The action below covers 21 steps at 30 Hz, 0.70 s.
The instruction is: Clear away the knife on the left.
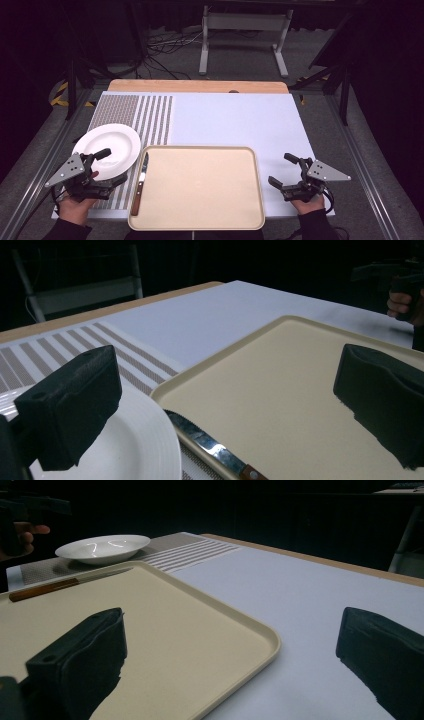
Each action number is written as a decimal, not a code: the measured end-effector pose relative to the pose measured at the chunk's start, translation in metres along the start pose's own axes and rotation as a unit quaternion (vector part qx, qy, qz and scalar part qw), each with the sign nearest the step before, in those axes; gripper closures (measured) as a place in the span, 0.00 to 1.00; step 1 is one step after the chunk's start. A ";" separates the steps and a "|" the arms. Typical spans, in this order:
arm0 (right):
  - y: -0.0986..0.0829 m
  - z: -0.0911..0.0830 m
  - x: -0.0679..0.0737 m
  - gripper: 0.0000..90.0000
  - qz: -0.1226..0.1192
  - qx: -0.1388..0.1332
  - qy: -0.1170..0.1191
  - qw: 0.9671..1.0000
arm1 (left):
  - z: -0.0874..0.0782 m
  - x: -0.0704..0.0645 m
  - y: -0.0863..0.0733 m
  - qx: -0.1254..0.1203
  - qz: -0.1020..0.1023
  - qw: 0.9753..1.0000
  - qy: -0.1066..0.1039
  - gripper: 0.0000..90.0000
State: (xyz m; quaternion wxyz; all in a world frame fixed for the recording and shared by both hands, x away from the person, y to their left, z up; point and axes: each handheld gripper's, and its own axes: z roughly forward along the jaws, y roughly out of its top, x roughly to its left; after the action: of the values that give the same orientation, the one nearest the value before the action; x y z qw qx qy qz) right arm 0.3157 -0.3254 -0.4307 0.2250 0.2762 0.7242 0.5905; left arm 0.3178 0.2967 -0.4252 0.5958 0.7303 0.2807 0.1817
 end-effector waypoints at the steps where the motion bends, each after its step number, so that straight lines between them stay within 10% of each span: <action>1: 0.000 0.000 0.000 0.01 0.001 0.000 0.000 1.000 | -0.003 0.002 -0.003 -0.001 -0.003 1.000 0.000 0.00; 21: -0.003 0.000 -0.003 0.01 0.008 0.001 0.002 1.000 | -0.010 0.012 -0.022 0.015 -0.014 1.000 0.008 0.00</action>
State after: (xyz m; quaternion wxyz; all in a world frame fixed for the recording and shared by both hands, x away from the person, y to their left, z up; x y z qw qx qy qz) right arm 0.3173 -0.3282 -0.4336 0.2185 0.2815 0.7227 0.5922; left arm 0.3168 0.3154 -0.4456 0.5848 0.7339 0.2982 0.1744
